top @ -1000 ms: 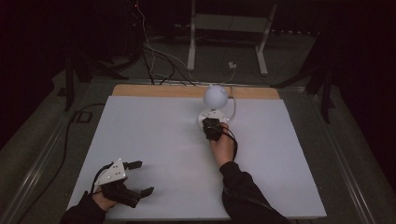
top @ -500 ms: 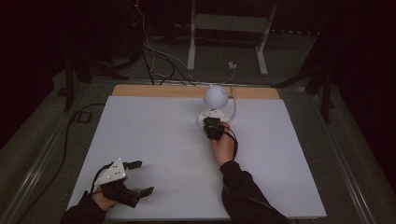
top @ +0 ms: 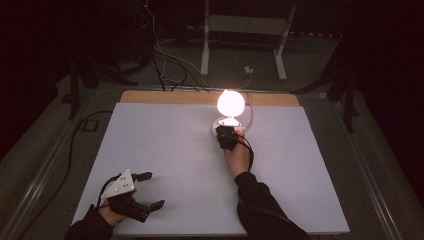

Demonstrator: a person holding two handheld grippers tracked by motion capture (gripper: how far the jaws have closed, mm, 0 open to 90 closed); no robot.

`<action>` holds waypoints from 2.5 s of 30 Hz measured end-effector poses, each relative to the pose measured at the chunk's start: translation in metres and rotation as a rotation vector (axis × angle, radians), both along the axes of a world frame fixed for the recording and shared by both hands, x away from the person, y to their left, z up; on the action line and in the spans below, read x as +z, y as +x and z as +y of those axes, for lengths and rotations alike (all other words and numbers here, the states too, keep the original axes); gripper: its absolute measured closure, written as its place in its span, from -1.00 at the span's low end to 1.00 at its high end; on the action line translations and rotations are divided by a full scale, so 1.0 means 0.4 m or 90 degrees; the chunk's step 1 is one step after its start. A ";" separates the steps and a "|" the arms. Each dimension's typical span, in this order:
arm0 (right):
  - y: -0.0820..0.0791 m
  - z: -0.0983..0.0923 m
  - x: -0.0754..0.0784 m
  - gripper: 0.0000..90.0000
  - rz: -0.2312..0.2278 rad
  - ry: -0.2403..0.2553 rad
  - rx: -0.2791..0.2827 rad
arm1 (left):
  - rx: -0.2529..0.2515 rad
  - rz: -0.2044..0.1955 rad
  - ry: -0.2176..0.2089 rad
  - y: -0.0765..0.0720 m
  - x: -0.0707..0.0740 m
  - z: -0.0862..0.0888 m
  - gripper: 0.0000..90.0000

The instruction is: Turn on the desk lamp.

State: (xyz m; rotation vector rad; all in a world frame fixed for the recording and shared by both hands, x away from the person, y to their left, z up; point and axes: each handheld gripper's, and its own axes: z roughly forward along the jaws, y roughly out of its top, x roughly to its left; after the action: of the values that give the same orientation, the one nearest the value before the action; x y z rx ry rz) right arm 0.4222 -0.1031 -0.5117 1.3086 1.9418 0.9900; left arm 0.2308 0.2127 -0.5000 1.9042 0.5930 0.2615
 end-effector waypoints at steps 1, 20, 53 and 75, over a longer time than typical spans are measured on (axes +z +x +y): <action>-0.006 -0.004 0.011 1.00 -0.009 0.013 0.004 | -0.001 -0.002 0.001 -0.001 0.001 0.000 -0.99; -0.077 -0.027 0.092 -0.72 0.013 0.078 0.151 | -0.001 0.000 0.001 0.002 -0.001 -0.002 -0.99; -0.231 -0.218 0.184 -1.00 0.025 0.090 0.329 | 0.003 0.001 0.003 0.002 -0.002 -0.001 -0.99; -0.340 -0.384 0.101 -1.00 0.057 0.074 0.304 | 0.001 0.000 0.004 0.001 -0.002 -0.003 -0.99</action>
State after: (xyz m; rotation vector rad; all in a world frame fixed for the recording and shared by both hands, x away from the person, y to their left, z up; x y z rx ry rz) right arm 0.2861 -0.2566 -0.4713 0.9772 2.3575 1.3025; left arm 0.2312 0.2116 -0.5006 1.9097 0.5951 0.2642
